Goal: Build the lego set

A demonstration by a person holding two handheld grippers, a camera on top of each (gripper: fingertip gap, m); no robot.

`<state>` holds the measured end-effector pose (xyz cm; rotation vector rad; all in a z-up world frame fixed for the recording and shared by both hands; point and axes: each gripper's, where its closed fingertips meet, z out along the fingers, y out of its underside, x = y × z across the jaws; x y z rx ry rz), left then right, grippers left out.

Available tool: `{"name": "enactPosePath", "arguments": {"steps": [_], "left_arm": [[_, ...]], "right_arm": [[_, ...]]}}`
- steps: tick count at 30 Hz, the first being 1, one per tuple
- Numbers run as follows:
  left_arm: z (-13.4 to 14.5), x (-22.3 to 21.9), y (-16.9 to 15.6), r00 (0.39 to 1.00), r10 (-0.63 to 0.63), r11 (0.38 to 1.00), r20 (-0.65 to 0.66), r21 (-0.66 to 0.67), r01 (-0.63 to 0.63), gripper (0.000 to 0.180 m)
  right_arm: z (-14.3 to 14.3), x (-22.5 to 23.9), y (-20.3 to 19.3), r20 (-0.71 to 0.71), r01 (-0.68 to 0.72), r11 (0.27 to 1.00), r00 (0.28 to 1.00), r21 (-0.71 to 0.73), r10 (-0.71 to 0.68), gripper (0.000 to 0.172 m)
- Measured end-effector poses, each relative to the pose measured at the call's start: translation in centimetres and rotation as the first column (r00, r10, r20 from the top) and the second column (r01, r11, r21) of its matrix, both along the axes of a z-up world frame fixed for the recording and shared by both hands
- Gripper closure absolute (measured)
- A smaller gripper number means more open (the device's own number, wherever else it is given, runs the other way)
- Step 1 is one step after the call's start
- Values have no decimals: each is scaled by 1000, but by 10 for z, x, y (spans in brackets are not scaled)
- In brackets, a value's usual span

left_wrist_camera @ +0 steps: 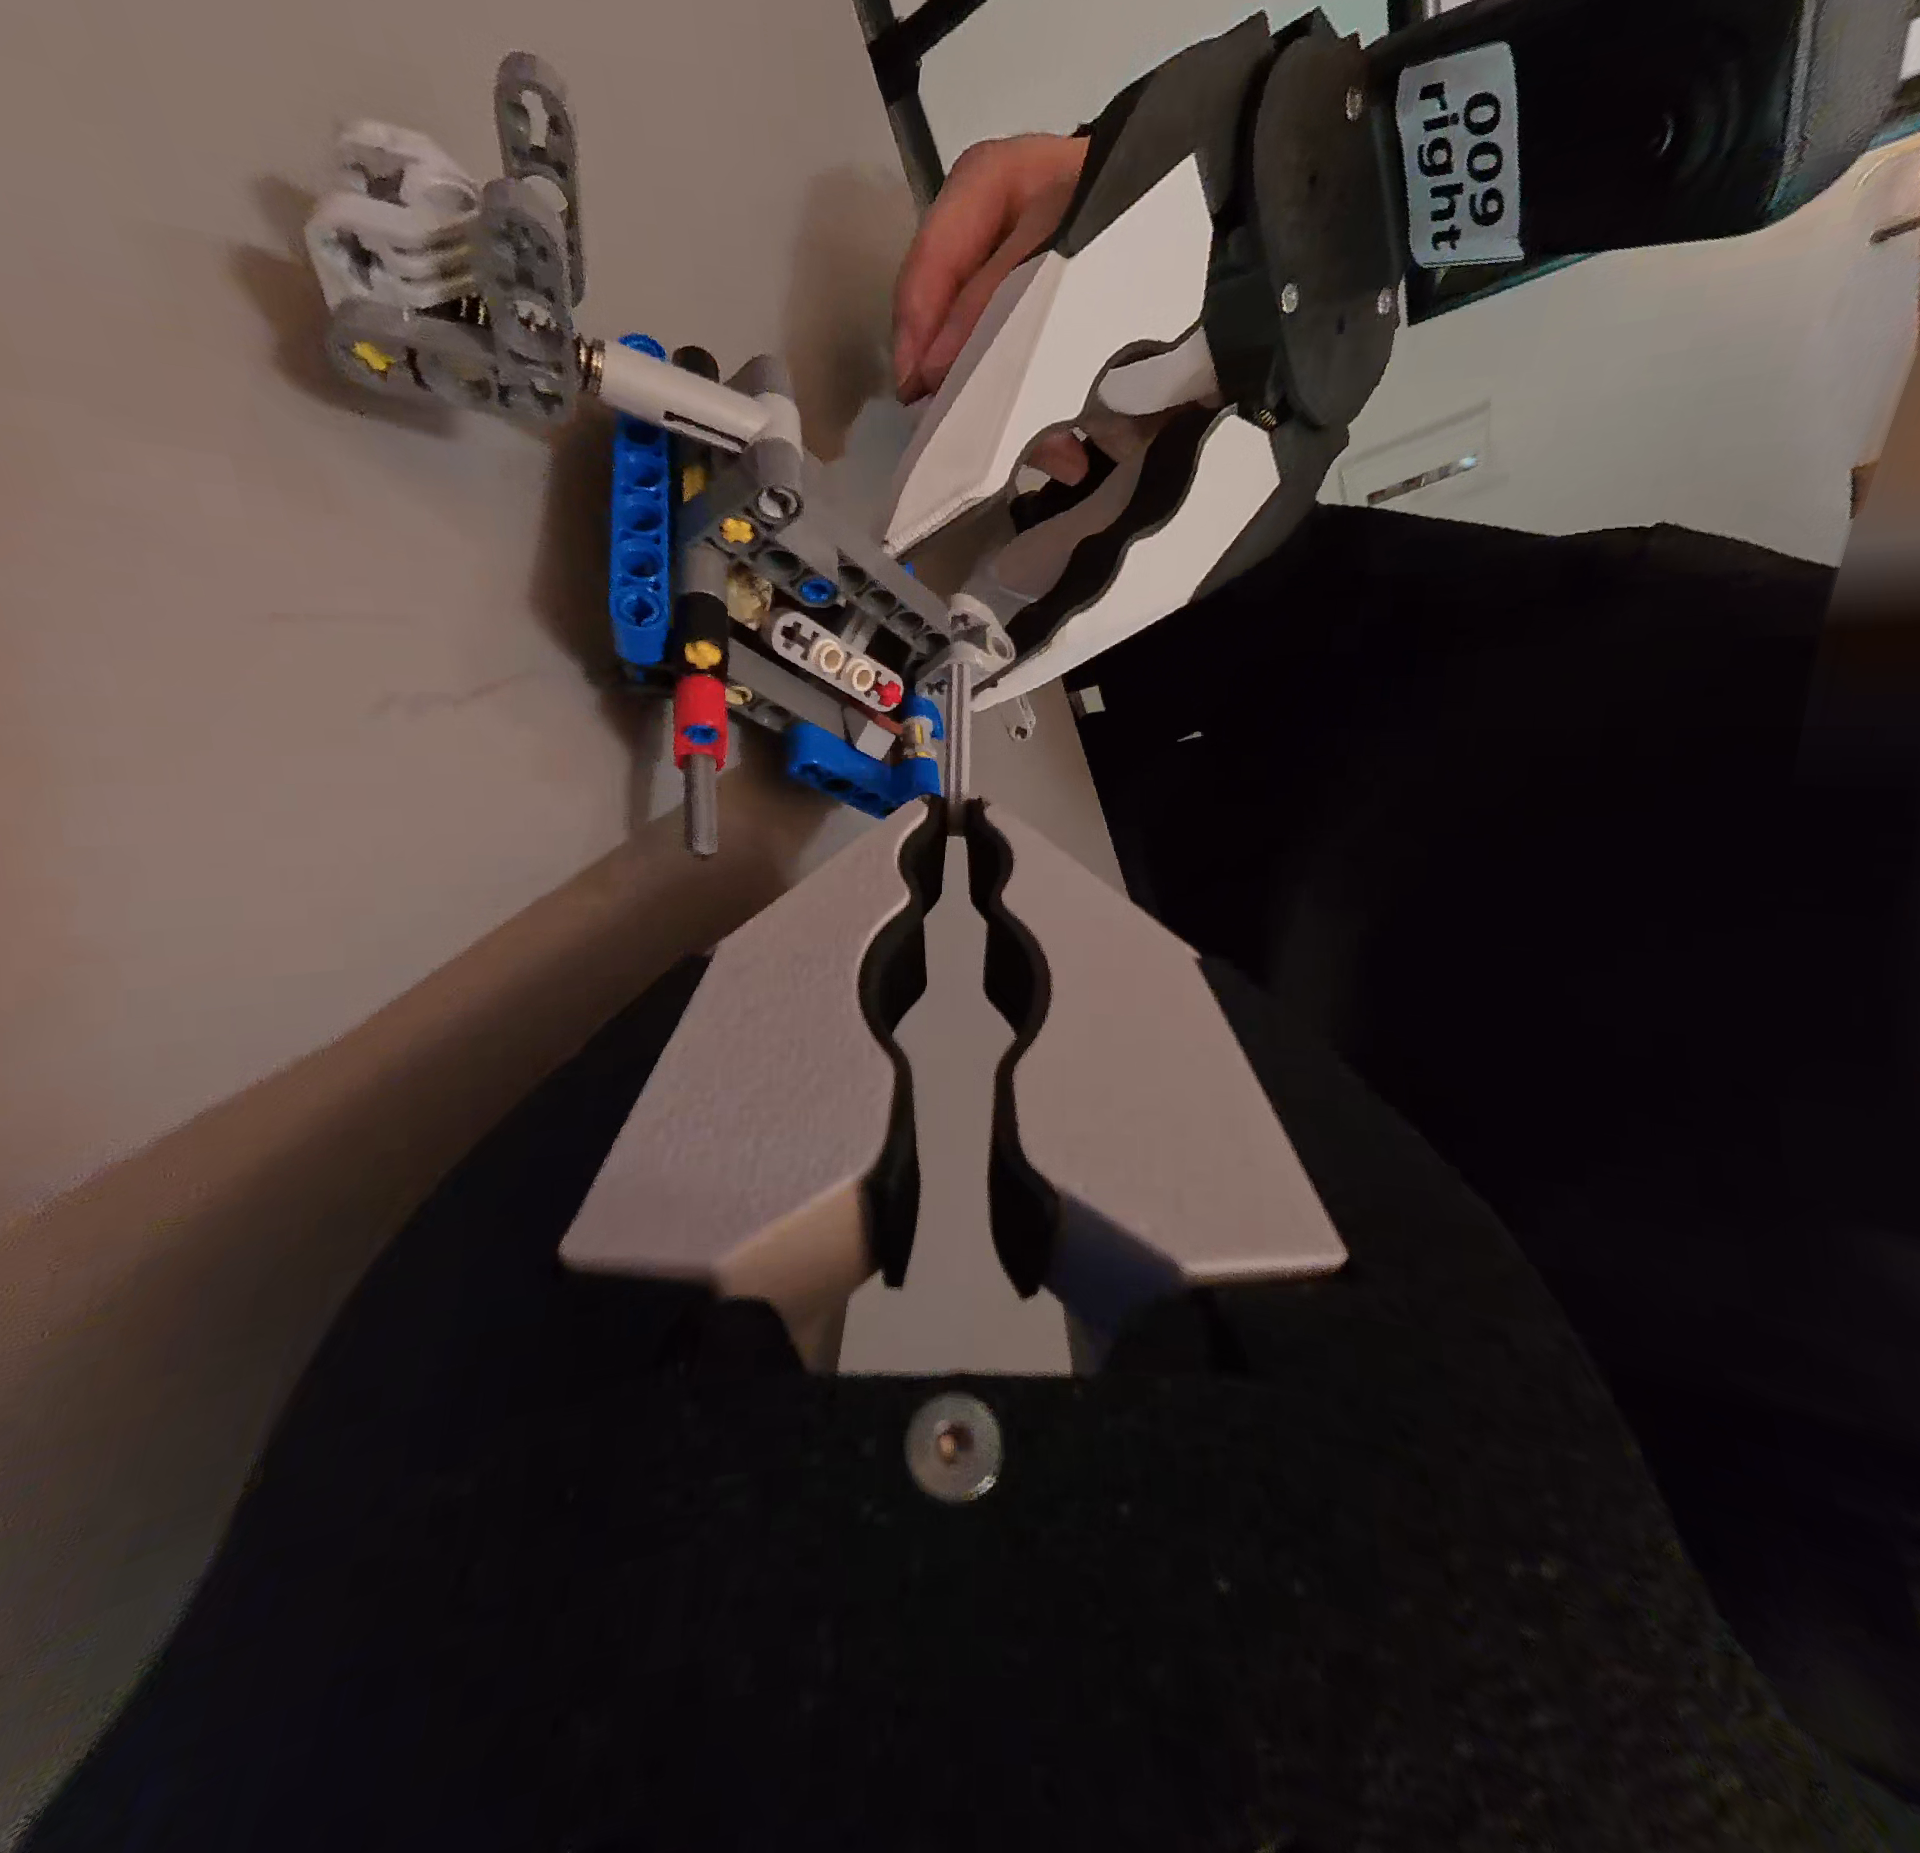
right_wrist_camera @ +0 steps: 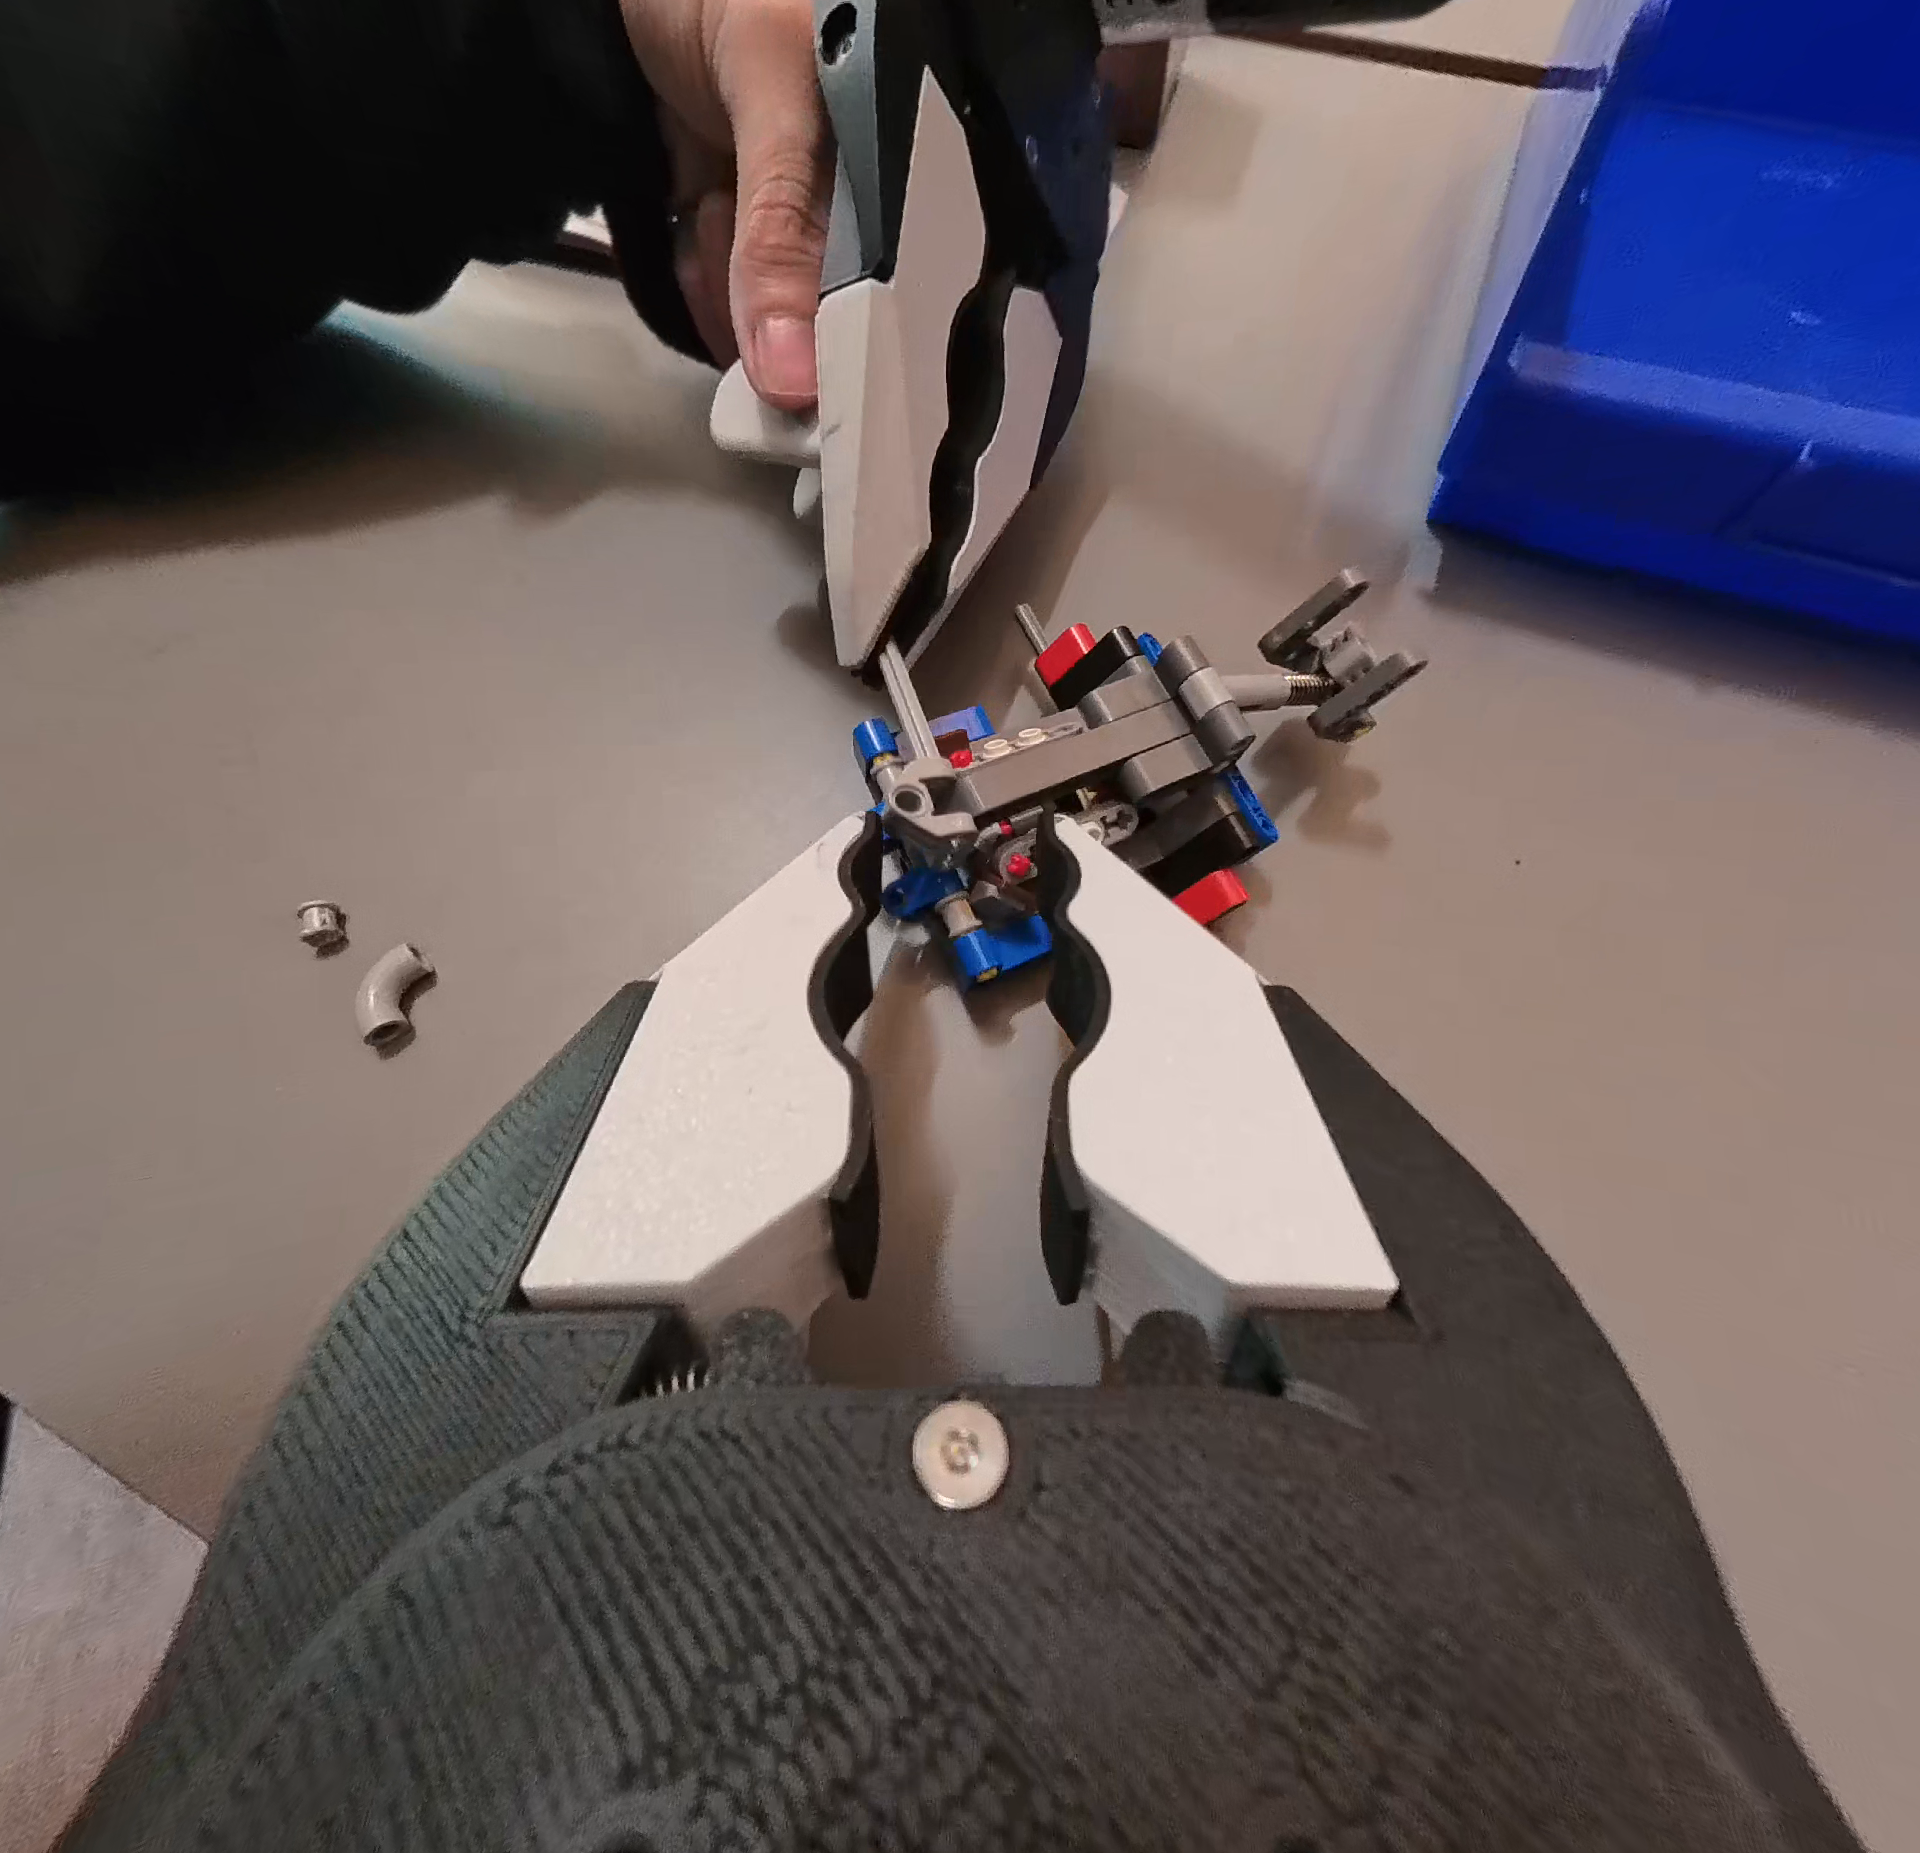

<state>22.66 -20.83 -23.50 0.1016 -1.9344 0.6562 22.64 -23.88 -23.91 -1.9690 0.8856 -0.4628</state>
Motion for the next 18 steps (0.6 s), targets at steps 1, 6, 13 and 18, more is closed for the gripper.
{"name": "enactPosePath", "arguments": {"steps": [1, 6, 13, 18], "left_arm": [[0, 0, 0, 1000, 6, 1000, -9, -1, -6, 180], [0, 2, -1, 998, 45, 999, -49, 2, -45, 180], [0, 2, -3, 994, 104, 994, -39, -16, -104, 179], [0, 6, -6, 986, 168, 985, 10, -30, -167, 177]], "right_arm": [[0, 0, 0, -3, -2, 1000, 1000, 8, 2, 146], [1, 2, 1, -40, -7, 999, 999, 52, 9, 152], [1, 4, 0, -84, 23, 994, 996, 106, -14, 156], [0, 5, -1, -93, 35, 994, 995, 104, -25, 157]]}}
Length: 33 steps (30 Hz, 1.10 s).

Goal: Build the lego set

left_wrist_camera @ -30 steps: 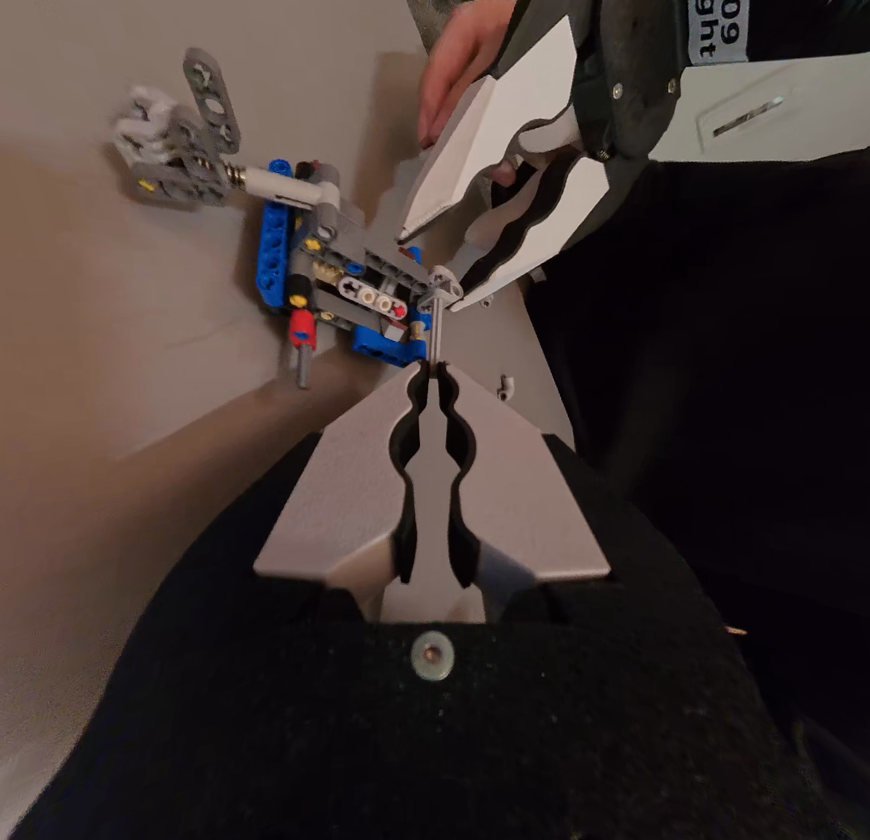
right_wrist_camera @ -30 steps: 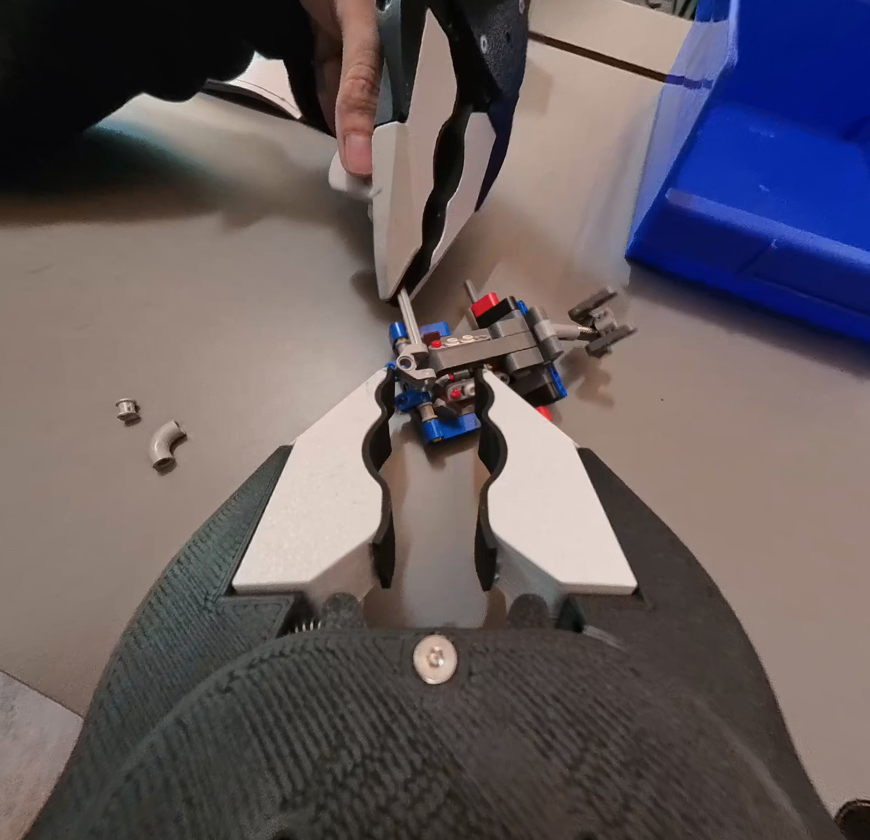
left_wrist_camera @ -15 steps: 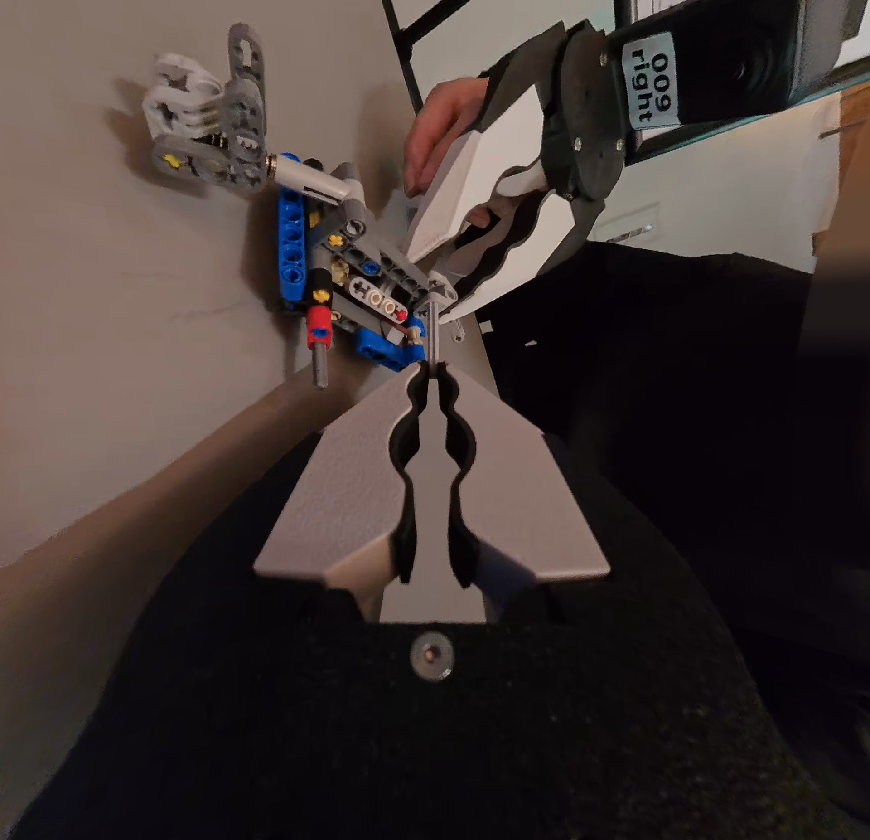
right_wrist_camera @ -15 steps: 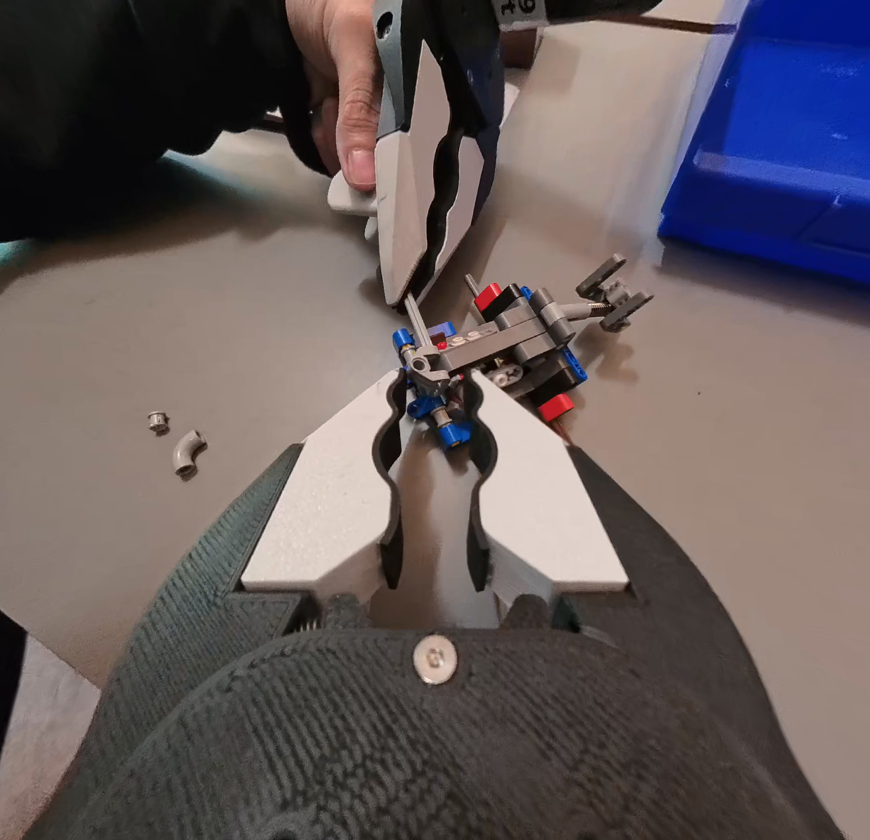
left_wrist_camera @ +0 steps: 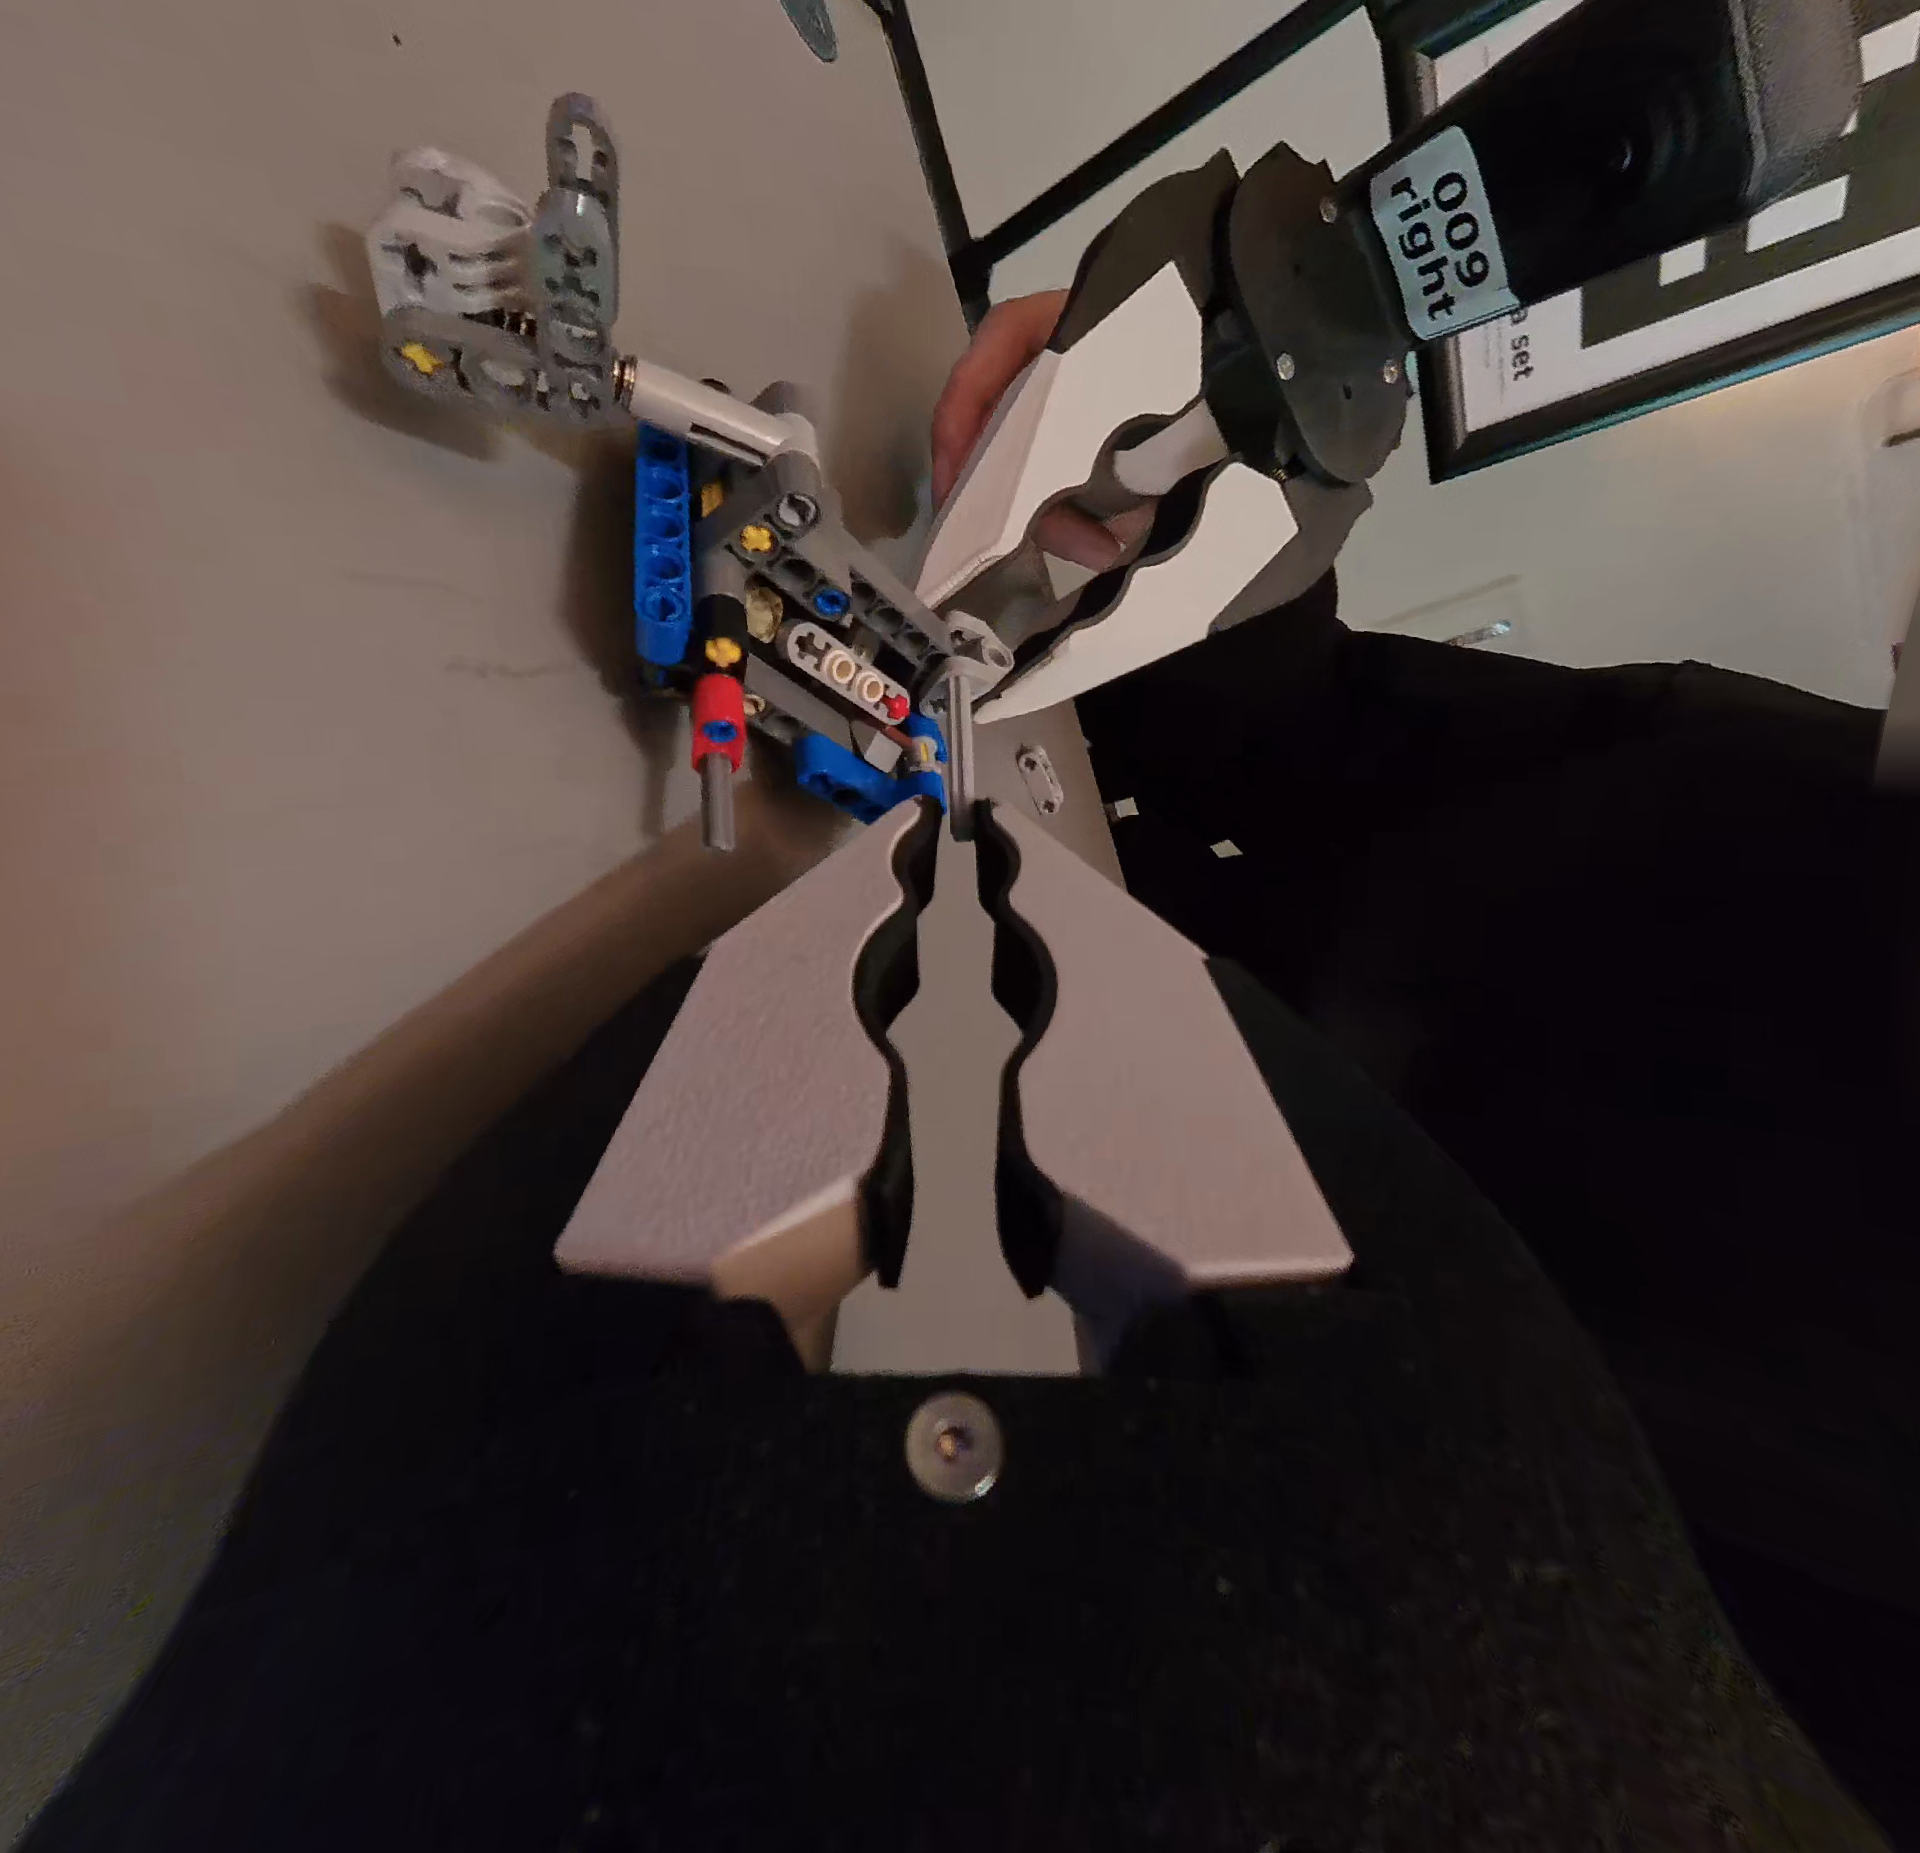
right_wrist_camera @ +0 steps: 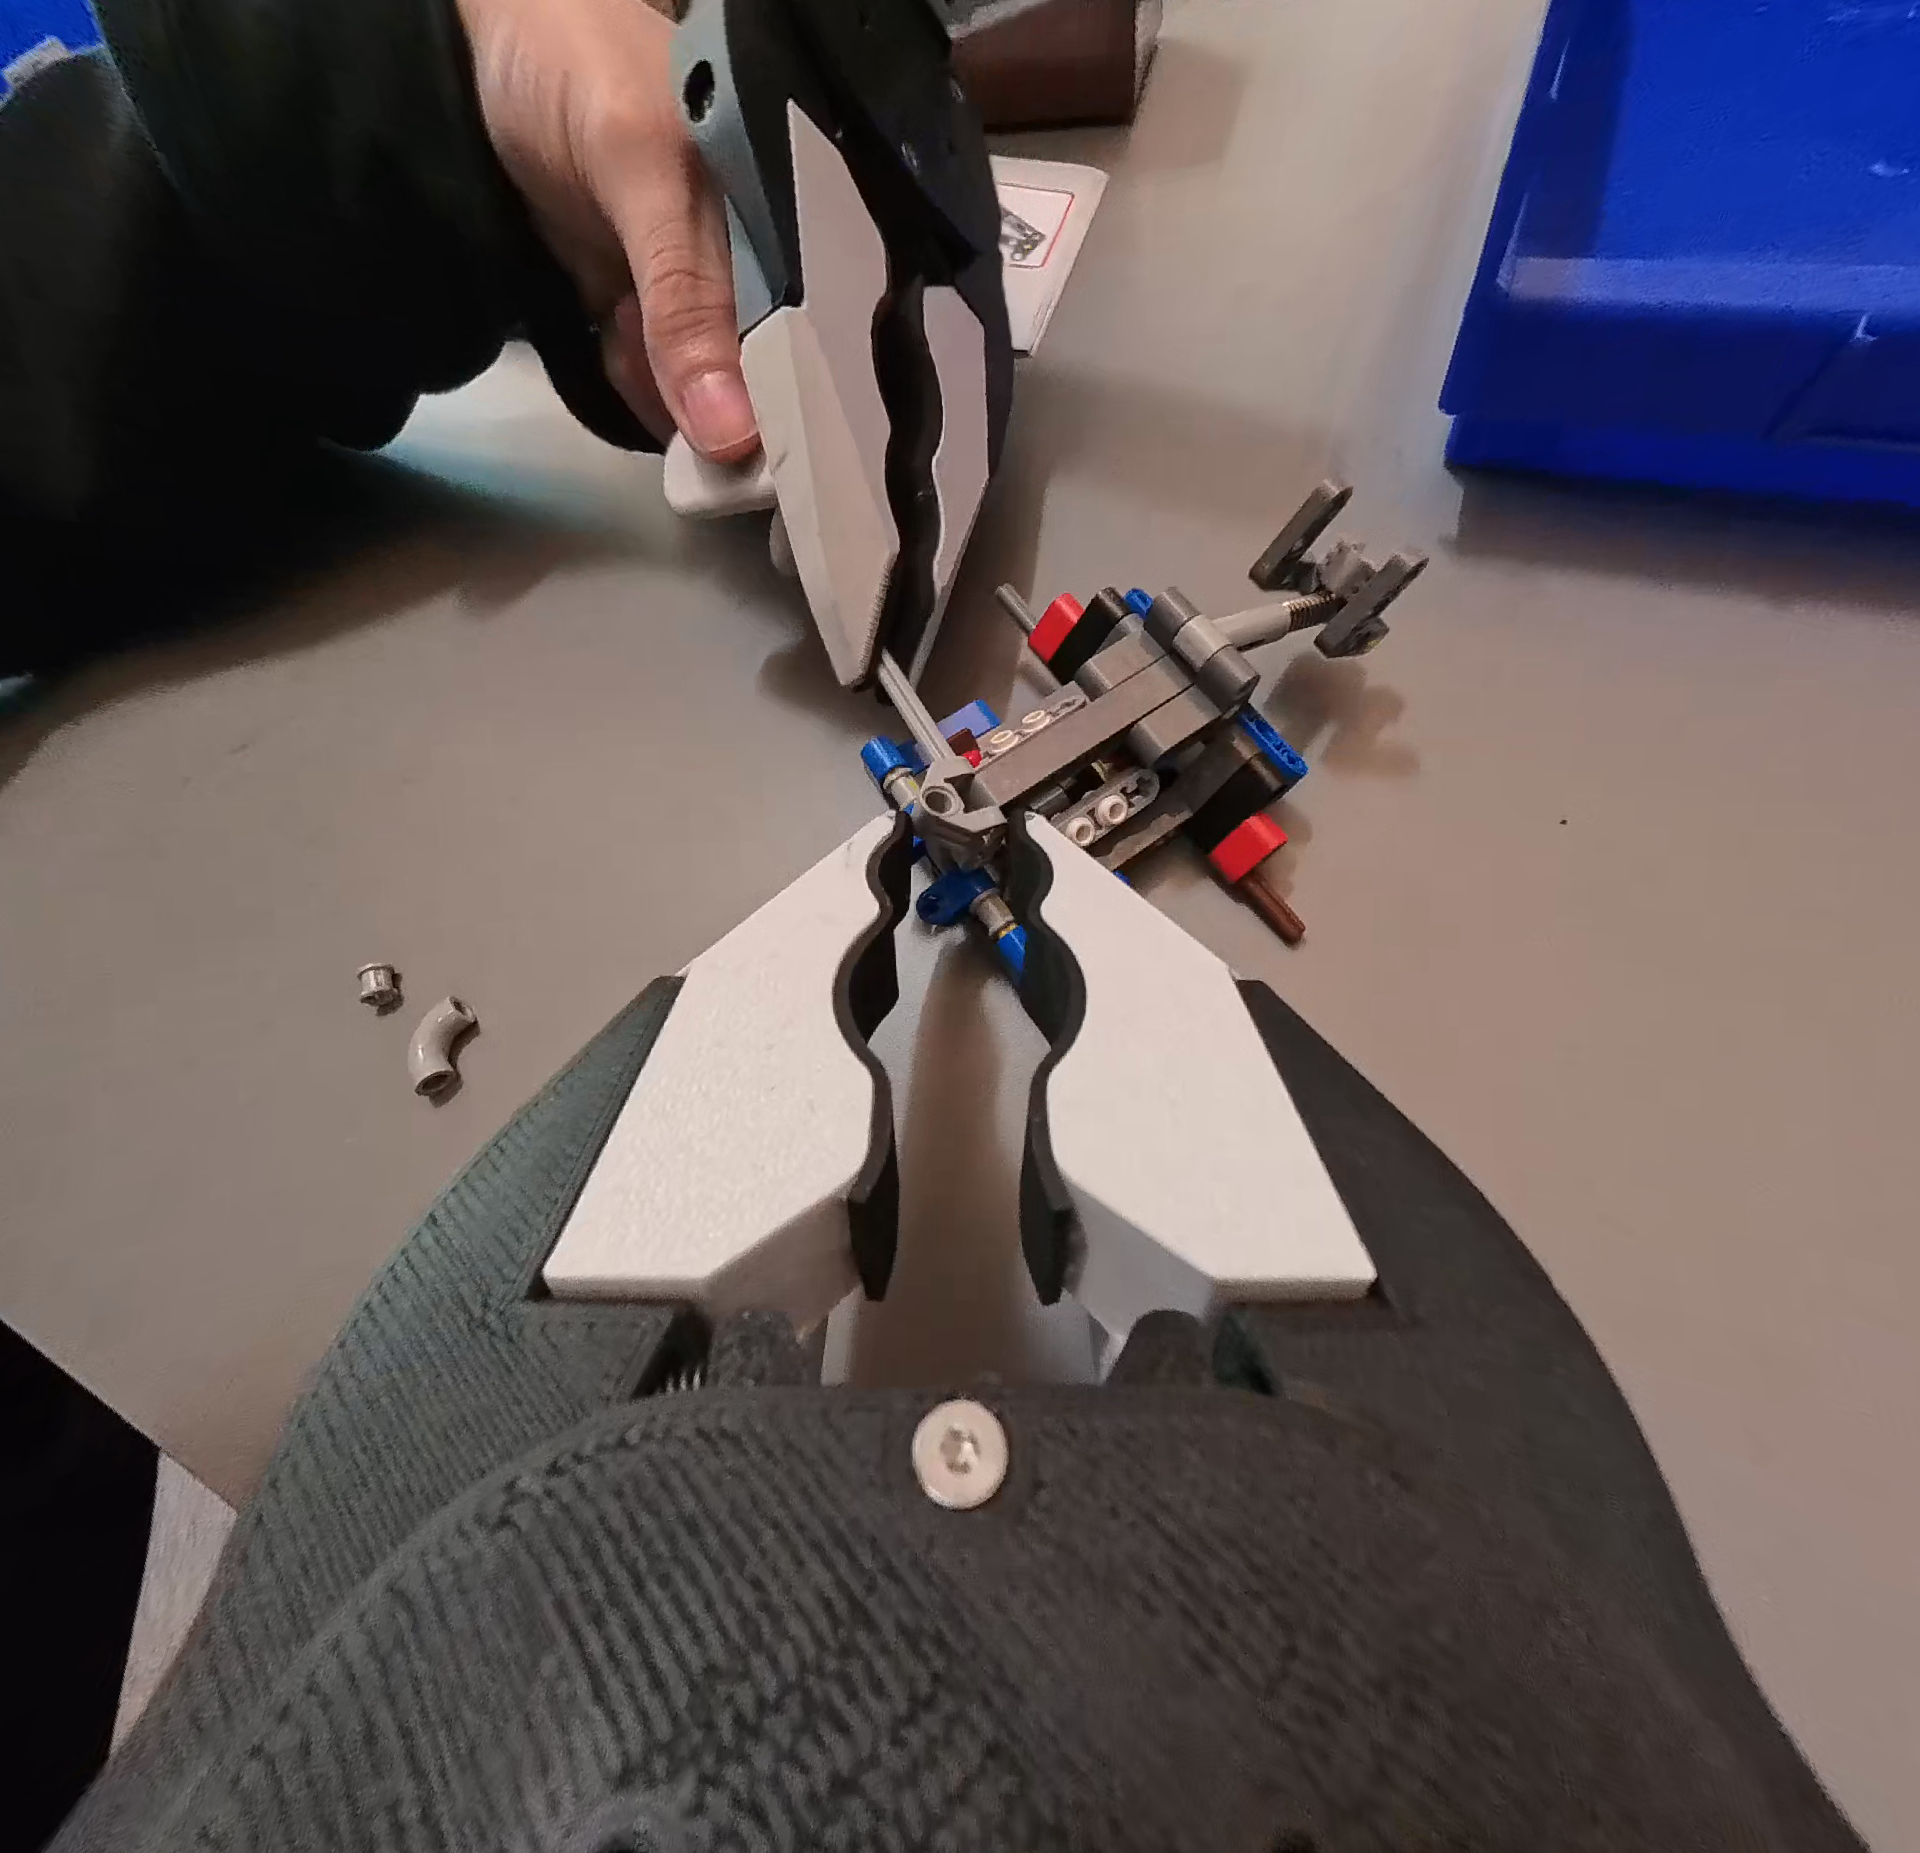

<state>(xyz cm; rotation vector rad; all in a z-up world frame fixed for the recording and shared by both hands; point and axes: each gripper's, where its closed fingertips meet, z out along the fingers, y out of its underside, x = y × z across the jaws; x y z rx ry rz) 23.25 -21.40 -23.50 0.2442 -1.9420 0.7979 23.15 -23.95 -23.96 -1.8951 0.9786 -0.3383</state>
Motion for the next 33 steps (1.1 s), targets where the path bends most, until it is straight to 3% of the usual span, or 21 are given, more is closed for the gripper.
{"name": "enactPosePath", "arguments": {"steps": [15, 18, 28, 33], "left_arm": [[0, 7, -8, 955, 131, 991, 267, -59, -120, 179], [2, 5, -8, 957, 146, 989, 253, -43, -139, 180], [16, 3, -12, 983, 180, 981, 41, -86, -176, 179], [13, 11, -11, 966, 214, 975, 146, -89, -203, 179]], "right_arm": [[-2, 3, -2, -4, 18, 1000, 1000, -20, -18, 156], [-2, 1, 0, 5, 3, 1000, 1000, -29, -3, 147], [-5, -2, -9, -16, 36, 999, 999, -29, -36, 161], [-5, -2, -9, -2, 34, 998, 999, -52, -34, 159]]}}
